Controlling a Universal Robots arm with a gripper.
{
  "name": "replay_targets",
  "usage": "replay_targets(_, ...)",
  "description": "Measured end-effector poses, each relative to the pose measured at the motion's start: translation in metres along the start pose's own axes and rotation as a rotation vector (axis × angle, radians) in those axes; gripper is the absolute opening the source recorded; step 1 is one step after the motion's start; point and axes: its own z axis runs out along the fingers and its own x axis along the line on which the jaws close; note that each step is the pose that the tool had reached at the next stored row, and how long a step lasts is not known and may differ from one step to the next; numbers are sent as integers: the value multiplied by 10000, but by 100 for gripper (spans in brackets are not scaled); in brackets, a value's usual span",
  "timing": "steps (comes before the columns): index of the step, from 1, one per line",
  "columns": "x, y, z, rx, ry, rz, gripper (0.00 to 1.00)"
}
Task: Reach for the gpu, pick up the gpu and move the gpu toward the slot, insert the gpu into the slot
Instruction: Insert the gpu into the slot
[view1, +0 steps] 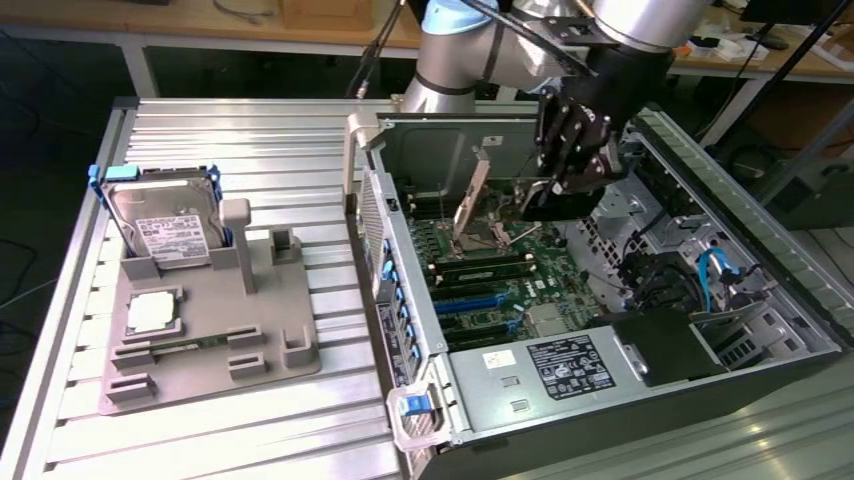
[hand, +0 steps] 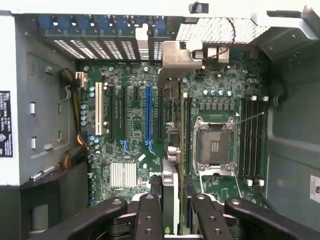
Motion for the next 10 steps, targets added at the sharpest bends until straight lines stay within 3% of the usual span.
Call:
replay_targets(1,18,102,115,1,-1,56,27)
replay_targets(2,211,117,159,0,-1,20,27)
replay_targets(3,230,190,237,0,-1,8,27)
replay_targets(10,275,230,279,0,-2,-9,27)
